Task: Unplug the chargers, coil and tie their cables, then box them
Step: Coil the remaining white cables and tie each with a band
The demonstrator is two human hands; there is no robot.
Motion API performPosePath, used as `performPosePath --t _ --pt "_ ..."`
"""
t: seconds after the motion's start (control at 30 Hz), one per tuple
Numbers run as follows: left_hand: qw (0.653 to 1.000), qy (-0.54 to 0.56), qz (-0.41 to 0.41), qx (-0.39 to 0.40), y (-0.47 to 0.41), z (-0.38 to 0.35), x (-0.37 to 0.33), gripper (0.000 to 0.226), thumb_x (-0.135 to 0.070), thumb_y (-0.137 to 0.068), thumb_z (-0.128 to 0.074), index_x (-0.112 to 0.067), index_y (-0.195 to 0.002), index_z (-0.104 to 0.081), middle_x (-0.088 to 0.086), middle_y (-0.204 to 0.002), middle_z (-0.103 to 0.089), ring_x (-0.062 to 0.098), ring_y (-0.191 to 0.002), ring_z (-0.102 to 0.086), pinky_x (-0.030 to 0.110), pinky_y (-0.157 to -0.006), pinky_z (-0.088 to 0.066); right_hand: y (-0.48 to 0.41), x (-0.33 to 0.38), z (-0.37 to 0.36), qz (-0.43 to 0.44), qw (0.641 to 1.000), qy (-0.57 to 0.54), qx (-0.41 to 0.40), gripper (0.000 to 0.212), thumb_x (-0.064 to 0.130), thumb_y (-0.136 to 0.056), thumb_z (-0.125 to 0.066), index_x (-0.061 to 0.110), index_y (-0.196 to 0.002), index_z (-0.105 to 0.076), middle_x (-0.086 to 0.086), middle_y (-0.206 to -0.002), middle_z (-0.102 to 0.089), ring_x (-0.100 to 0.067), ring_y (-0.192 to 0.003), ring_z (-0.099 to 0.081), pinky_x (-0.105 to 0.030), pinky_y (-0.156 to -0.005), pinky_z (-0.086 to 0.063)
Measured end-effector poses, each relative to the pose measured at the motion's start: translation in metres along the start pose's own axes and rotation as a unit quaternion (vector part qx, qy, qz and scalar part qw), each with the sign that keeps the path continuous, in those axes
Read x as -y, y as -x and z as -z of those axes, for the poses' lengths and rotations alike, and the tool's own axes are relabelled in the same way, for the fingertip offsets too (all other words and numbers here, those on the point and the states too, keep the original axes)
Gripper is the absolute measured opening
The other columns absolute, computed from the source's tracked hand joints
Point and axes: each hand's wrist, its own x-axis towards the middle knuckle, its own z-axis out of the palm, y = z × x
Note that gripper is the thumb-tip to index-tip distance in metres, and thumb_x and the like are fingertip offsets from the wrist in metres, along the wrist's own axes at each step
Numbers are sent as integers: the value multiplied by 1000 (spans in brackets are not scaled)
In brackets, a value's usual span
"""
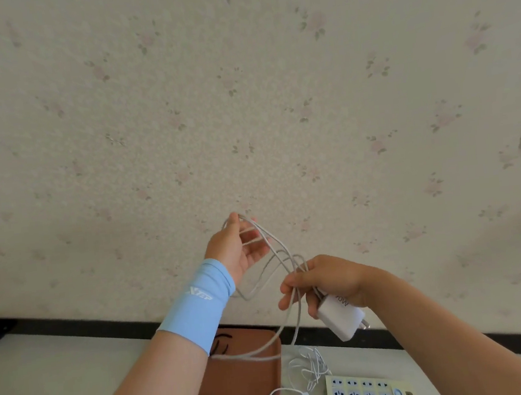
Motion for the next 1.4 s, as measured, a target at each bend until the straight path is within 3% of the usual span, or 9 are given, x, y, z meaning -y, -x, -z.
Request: performPosePath --t 0.1,0.3,0.4,0.67,0.87,1.07,1.27,1.33,1.4 --pt "978 -198 53 42 2 -3 15 61 -56 -100 -34 -2 -113 -59 12 -92 -65 26 -78 -66 40 -77 -55 -3 2 2 28 996 -54 -64 29 30 -101 -59 4 -108 -70 -13 -108 -76 -16 -56 -63 -32 -68 -53" --pt "836 -464 118 268 13 -5 32 54 -47 -102 -38 -4 -129 -54 7 -95 -75 23 -82 -71 34 -90 -49 2 9 6 26 974 -152 -163 24 29 -99 -61 8 -100 -73 -16 -76 -70 -18 -50 -59 -29 -56 -55" --pt "880 -392 122 238 9 -7 32 48 -45 -102 -45 -2 -118 -60 -4 -59 -50 10 -49 -47 34 -84 -55 4 9 9 30 969 -156 -188 25 29 -99 -62 7 -104 -73 -11 -83 -74 -18 -50 -60 -30 -56 -55" --pt "986 -74 124 78 -2 -5 19 26 -28 -105 -42 -14 -86 -52 -6 -50 -30 9 -38 -24 22 -47 -44 4 5 8 -13 980 -36 -194 42 48 -100 -55 9 -104 -70 -3 -82 -64 -21 -54 -66 -34 -64 -54" --pt "967 238 87 19 -7 -15 20 28 -20 -106 -34 -14 -80 -44 -5 -46 -24 10 -36 -23 17 -44 -38 7 15 -14 18 997 66 -46 54 58 -93 -59 10 -113 -70 7 -106 -77 -17 -51 -61 -27 -66 -54" --pt "943 320 93 18 -1 -18 22 34 -16 -106 -29 -11 -75 -43 -2 -51 -25 10 -32 -25 22 -56 -35 1 14 -23 7 984 177 -34 31 44 -90 -70 13 -89 -72 3 -78 -73 -15 -57 -64 -36 -89 -56" --pt "988 115 97 35 1 -14 16 28 -16 -105 -39 -10 -79 -49 2 -56 -43 15 -48 -43 36 -73 -50 -4 5 -18 -40 953 297 -32 45 54 -100 -46 28 -80 -76 6 -102 -72 -16 -89 -66 -35 -95 -47" --pt "996 -73 49 22 1 -6 10 28 -21 -104 -41 -10 -82 -54 7 -70 -55 21 -61 -57 39 -76 -53 -5 1 -14 -38 957 286 -41 48 52 -102 -44 25 -76 -75 0 -106 -75 -21 -102 -67 -39 -103 -45" --pt "938 -347 -6 -10 -1 8 2 37 -36 -101 -44 -10 -84 -62 6 -82 -69 23 -66 -67 38 -76 -57 -2 2 -9 -20 970 236 -51 46 44 -105 -43 22 -73 -69 -4 -96 -78 -23 -96 -70 -38 -98 -47"
